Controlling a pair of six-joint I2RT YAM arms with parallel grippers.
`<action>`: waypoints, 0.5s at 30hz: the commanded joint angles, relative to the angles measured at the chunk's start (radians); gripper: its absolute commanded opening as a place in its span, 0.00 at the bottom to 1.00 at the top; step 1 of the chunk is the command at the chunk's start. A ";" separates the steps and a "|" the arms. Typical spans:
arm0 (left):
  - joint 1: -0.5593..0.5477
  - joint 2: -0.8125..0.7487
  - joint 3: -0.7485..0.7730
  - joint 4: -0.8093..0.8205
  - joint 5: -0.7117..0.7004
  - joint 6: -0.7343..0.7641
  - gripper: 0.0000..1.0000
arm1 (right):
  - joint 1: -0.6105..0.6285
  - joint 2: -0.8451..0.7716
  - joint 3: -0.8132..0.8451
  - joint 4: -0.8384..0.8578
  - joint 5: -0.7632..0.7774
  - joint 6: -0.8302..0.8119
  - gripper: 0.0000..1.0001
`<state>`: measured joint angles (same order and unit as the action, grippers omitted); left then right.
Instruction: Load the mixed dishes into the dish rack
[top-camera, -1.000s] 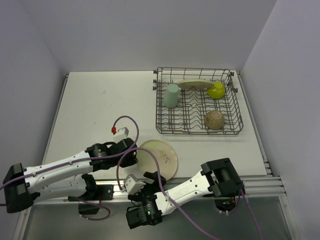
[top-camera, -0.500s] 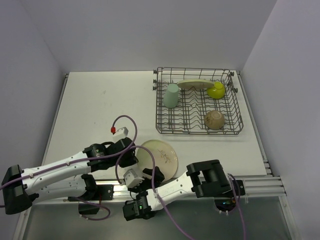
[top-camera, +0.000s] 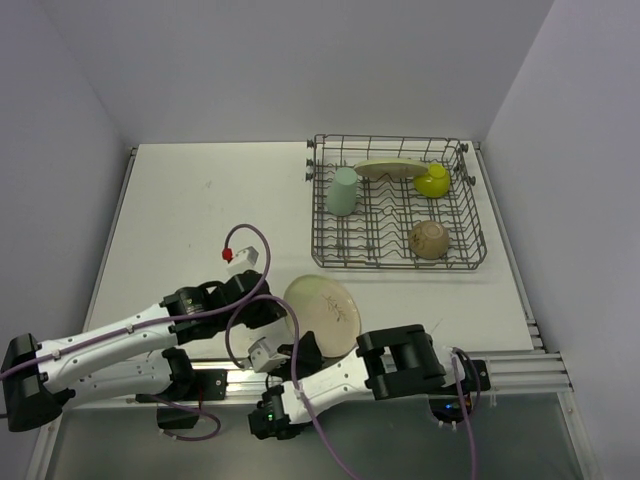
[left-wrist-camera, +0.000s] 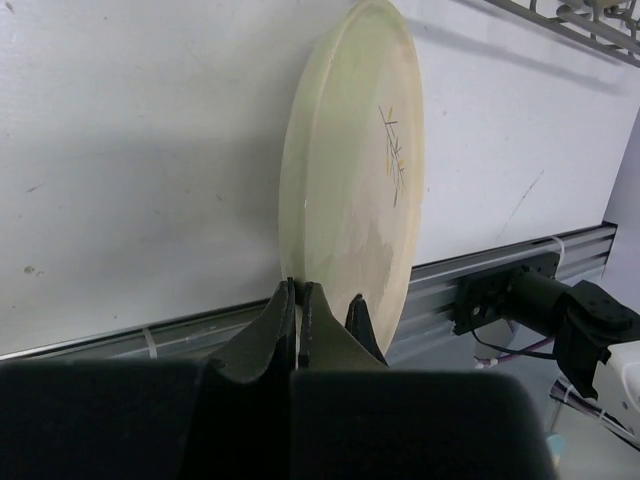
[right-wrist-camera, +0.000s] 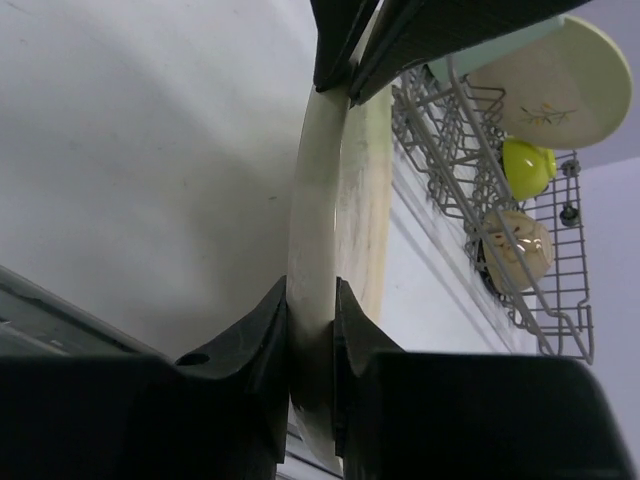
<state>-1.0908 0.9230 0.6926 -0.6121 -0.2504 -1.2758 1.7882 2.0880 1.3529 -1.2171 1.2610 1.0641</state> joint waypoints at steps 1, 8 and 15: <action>-0.009 0.000 0.013 0.005 0.025 0.012 0.00 | -0.016 0.017 0.025 -0.082 0.041 0.195 0.00; -0.009 -0.027 0.037 -0.040 -0.024 -0.019 0.33 | 0.002 -0.009 -0.005 -0.145 0.023 0.276 0.00; -0.009 -0.116 0.142 -0.205 -0.174 -0.037 0.92 | 0.046 -0.117 -0.044 -0.196 -0.025 0.378 0.00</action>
<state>-1.0939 0.8482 0.7429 -0.7254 -0.3138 -1.3033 1.8175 2.0789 1.3220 -1.3556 1.2816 1.2938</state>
